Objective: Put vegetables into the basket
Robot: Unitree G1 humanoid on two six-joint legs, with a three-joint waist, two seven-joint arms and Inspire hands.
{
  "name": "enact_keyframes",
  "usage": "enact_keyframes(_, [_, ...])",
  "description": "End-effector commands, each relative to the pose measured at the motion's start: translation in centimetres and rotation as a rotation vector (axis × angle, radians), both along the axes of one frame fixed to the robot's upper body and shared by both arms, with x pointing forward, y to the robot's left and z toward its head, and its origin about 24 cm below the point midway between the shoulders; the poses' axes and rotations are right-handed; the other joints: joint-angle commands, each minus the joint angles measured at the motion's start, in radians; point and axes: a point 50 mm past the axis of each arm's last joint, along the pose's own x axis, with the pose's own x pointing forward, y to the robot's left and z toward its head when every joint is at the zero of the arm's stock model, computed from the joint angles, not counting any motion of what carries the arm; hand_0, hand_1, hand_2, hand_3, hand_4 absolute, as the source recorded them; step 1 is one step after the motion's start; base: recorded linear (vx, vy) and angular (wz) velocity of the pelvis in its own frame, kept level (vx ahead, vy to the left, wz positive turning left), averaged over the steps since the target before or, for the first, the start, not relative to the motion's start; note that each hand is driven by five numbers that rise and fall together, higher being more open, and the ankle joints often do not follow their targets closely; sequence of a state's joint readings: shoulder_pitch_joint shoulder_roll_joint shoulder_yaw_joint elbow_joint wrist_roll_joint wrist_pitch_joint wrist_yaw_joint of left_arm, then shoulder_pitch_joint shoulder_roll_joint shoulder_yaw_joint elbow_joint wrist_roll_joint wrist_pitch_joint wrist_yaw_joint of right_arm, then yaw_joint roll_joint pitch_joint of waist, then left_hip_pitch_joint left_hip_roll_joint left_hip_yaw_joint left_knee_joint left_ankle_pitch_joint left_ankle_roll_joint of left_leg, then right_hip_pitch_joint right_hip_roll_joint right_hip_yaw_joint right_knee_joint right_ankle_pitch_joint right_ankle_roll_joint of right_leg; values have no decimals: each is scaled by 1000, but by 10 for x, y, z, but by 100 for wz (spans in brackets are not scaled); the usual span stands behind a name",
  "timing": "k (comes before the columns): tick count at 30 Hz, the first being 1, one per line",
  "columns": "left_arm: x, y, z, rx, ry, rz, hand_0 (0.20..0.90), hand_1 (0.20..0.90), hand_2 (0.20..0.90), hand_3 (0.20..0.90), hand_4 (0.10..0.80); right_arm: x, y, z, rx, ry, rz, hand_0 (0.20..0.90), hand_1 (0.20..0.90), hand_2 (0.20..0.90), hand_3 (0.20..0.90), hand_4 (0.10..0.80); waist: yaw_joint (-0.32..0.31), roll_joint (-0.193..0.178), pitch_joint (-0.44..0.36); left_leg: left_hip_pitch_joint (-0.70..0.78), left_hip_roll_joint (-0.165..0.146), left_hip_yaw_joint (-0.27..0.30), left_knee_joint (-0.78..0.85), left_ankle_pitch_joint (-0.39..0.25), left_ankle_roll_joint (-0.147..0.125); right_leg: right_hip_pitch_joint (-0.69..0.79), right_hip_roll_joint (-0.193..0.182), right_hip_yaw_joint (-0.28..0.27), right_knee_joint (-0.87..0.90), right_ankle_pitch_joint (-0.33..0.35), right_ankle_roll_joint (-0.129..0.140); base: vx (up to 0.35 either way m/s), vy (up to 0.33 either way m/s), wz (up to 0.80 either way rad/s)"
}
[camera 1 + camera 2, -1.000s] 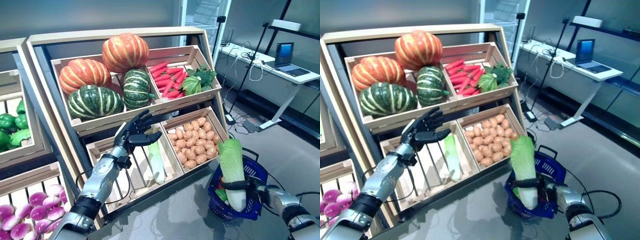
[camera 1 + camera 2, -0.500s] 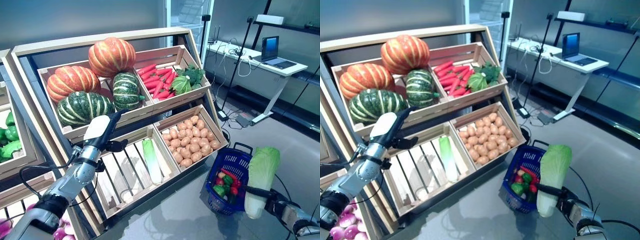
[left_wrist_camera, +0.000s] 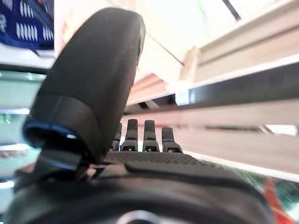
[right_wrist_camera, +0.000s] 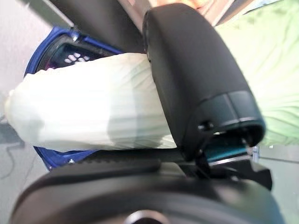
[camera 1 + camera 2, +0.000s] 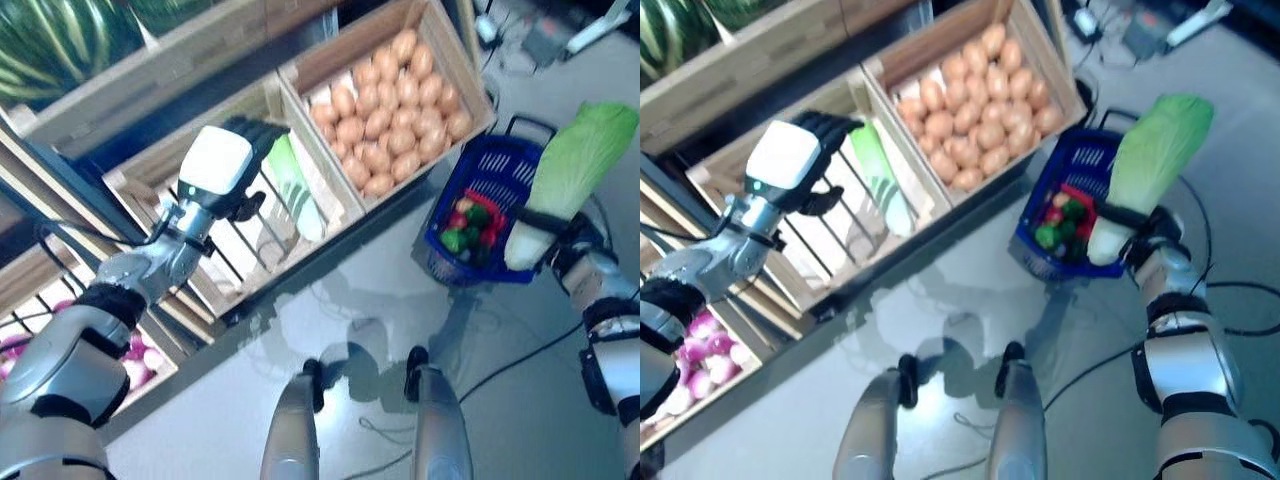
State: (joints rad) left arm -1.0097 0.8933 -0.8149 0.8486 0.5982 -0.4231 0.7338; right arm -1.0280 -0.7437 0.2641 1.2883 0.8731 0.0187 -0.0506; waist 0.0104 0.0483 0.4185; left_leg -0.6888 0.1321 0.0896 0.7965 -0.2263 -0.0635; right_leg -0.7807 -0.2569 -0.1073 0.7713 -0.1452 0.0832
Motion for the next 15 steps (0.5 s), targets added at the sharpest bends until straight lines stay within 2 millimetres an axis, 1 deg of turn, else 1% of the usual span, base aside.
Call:
enact_keyframes(1, [-5,18,67,17,-280,58,900,900,900,900,800,-2,-18,67,-117,-192,-98,300,300,300,300,400,-2,27,-37,-50,-6,-1,55,-128,42,0,-18,5,137,-185,-66,-61,9,16])
enact_keyframes(2, [-4,18,71,36,-294,67,900,900,900,900,800,-1,-18,73,-128,-199,-100,300,300,300,300,400,-3,31,-34,-77,-8,-4,78,-135,42,-28,-21,10,162,-192,-68,-81,25,12])
enact_keyframes(3, [-4,18,81,56,-327,81,900,900,900,900,800,0,-16,84,-148,-213,-97,300,300,300,300,400,-6,40,-23,-122,-8,-5,116,-145,43,-73,-24,19,198,-201,-71,-69,29,8])
enact_keyframes(6, [-3,18,92,69,-351,95,900,900,900,900,800,2,-12,100,-182,-230,-95,300,300,300,300,400,-6,48,-16,-182,-5,-1,182,-167,46,-137,-32,29,260,-217,-75,-26,14,3])
enact_keyframes(7, [-3,16,97,106,-361,99,900,900,900,900,800,3,-11,108,-197,-234,-94,300,300,300,300,400,-7,53,-10,-208,-3,1,213,-179,47,-165,-34,34,289,-224,-76,-28,21,4])
enact_keyframes(8, [-4,17,101,130,-367,105,900,900,900,900,800,3,-11,111,-200,-234,-90,300,300,300,300,400,-8,55,-9,-227,-3,1,234,-186,48,-184,-35,37,309,-230,-77,-12,23,7])
enact_keyframes(9, [-4,17,105,170,-382,113,900,900,900,900,800,4,-9,114,-186,-225,-71,761,761,761,761,707,-9,56,-5,-251,1,2,260,-197,50,-207,-36,40,333,-238,-79,-9,19,7])
enact_keyframes(10, [-4,18,108,186,-392,120,900,900,900,900,800,4,-9,115,-175,-222,-58,761,761,761,761,707,-10,56,-4,-269,3,1,282,-204,51,-226,-38,41,351,-243,-81,-2,19,4])
enact_keyframes(11, [-4,19,111,207,-404,129,900,900,900,900,800,5,-8,117,-157,-215,-37,900,900,900,900,800,-9,56,-3,-288,7,1,304,-212,53,-246,-42,43,371,-249,-83,0,0,0])
enact_keyframes(15, [-7,22,128,325,-448,182,900,900,900,900,800,3,-10,120,-142,-180,18,900,900,900,900,800,-5,46,-3,-385,21,-14,411,-244,60,-339,-52,47,457,-272,-91,9,6,2])
